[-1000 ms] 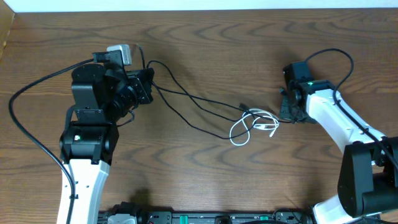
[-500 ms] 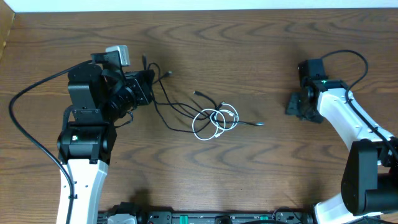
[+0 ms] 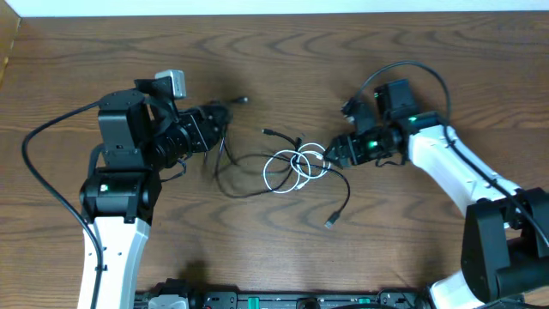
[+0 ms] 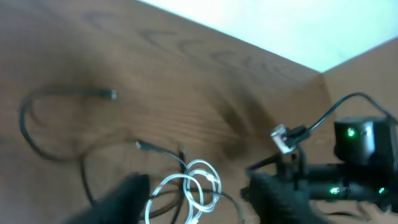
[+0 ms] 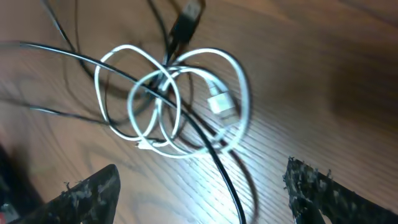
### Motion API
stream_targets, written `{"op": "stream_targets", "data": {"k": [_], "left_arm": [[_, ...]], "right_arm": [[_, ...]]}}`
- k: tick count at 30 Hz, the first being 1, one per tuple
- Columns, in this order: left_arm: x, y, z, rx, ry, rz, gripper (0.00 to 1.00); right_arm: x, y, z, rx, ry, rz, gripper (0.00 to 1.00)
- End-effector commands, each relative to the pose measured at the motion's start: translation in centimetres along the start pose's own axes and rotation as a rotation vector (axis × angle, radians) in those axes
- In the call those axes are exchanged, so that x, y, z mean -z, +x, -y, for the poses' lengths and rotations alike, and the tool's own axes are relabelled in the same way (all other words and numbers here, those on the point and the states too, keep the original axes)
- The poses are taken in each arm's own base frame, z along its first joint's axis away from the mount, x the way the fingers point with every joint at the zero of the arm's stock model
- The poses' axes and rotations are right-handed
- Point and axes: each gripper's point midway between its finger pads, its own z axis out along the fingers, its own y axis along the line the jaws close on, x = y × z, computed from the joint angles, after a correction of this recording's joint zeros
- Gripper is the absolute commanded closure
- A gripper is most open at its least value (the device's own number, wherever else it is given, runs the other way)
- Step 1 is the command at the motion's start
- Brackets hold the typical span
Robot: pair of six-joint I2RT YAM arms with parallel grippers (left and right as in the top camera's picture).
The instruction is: Untangle cables
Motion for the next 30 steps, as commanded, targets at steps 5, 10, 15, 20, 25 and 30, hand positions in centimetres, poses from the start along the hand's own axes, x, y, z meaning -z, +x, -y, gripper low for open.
{"op": "stream_targets", "data": {"k": [5,10,15,20,25,30], "left_arm": [[-0.6,1.0,-0.6,0.027,-0.009,-0.053,0.26],[-1.1,1.9,0.8,-0.013,0.024,-0.085,0.27],[-2.9,4.1,2.3,-0.095,0.065,-0.170,0.27],[-6.6,7.4,1.9,-0.118,0.045,-0.310,0.27],[-10.2,11.3,0.5,-0.175,0.014,-0.458,0.27],[-13.0,15.0,-1.2,-0.263,0.007,-0.587,0.27]], "right_arm": [[-1.1,-0.1,-2.2,0.126,0.043,-0.003,0.19],[-1.1,-0.2,-0.4,0.031,0.172,0.005,0.21],[0.3,0.3,4.0,-0.200,0.421,0.034,0.19],[1.3,1.4,5.7,-0.268,0.494,0.012,0.12],[1.8,2.2,6.5,-0.300,0.508,-0.016,0.11],[2.0,2.4,6.9,-0.313,0.512,-0.018,0.11]]}}
